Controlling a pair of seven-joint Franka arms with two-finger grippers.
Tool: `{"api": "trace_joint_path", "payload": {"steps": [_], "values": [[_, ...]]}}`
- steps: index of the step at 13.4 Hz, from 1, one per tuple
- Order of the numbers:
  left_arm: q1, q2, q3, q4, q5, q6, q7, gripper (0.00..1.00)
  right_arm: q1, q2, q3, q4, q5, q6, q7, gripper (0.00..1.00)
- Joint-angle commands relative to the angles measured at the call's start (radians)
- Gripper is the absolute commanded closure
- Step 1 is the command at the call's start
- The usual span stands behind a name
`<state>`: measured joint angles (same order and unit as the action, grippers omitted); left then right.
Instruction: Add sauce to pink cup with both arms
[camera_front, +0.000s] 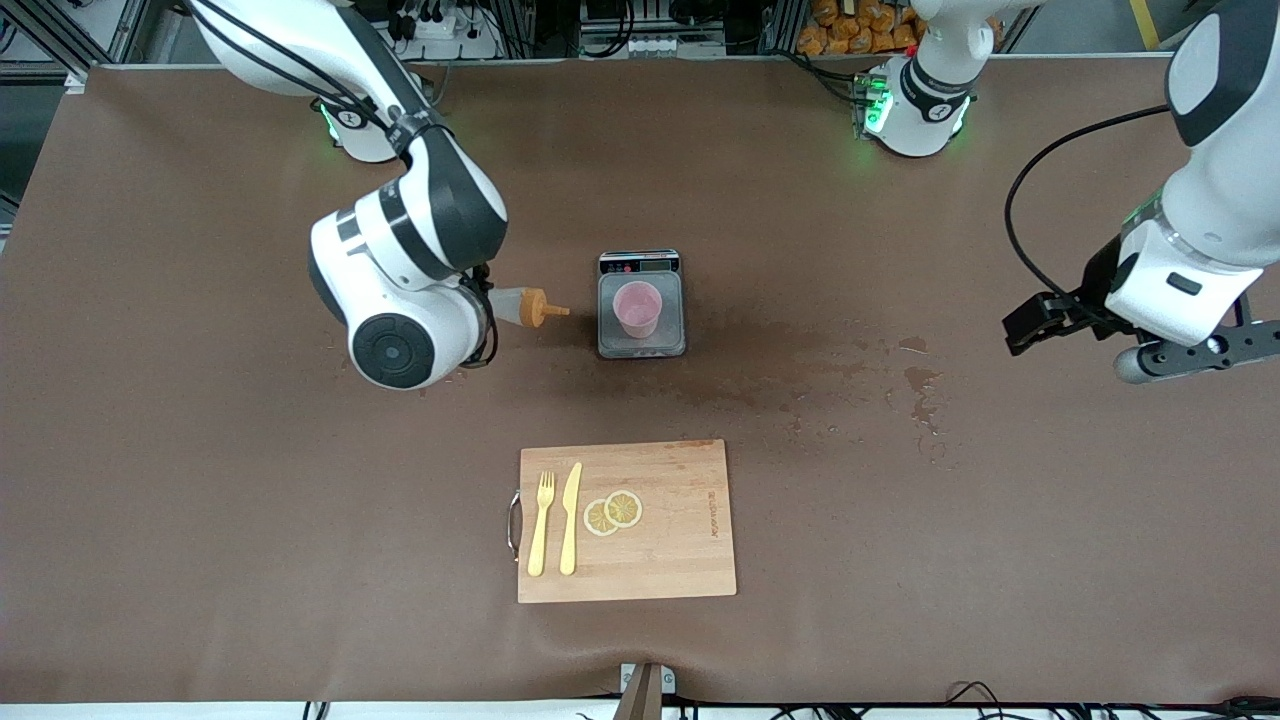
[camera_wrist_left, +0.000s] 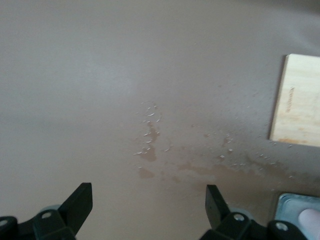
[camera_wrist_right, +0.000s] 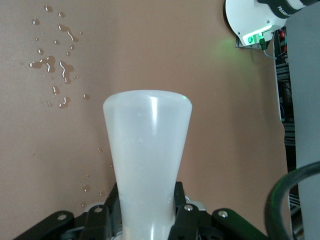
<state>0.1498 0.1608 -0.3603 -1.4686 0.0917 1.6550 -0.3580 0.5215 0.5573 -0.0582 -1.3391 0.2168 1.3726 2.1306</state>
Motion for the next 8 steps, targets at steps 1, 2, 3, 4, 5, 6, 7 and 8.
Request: {"api": "trace_joint_path", "payload": {"steps": [1, 2, 3, 4, 5, 6, 7, 8], "values": [[-0.056, -0.050, 0.116, -0.012, -0.059, -0.030, 0.095, 0.00, 0.029, -0.010, -0.006, -0.006, -0.040, -0.032, 0.052, 0.56], [-0.076, -0.055, 0.151, -0.012, -0.059, -0.031, 0.131, 0.00, 0.040, -0.010, -0.005, -0.006, -0.040, -0.036, 0.067, 0.56], [-0.096, -0.066, 0.194, -0.013, -0.067, -0.031, 0.149, 0.00, 0.064, -0.008, -0.006, -0.009, -0.046, -0.040, 0.080, 0.56], [-0.108, -0.073, 0.219, -0.016, -0.090, -0.038, 0.151, 0.00, 0.084, -0.002, -0.006, -0.015, -0.056, -0.044, 0.101, 0.56], [-0.107, -0.076, 0.224, -0.016, -0.111, -0.053, 0.151, 0.00, 0.098, 0.004, -0.006, -0.015, -0.062, -0.044, 0.124, 0.56], [-0.105, -0.079, 0.224, -0.018, -0.118, -0.061, 0.149, 0.00, 0.109, 0.012, -0.006, -0.015, -0.063, -0.046, 0.144, 0.56], [-0.105, -0.081, 0.222, -0.019, -0.116, -0.069, 0.148, 0.00, 0.124, 0.016, -0.006, -0.017, -0.066, -0.047, 0.161, 0.56], [-0.105, -0.083, 0.221, -0.022, -0.116, -0.069, 0.146, 0.00, 0.132, 0.022, -0.006, -0.017, -0.076, -0.055, 0.169, 0.56]]}}
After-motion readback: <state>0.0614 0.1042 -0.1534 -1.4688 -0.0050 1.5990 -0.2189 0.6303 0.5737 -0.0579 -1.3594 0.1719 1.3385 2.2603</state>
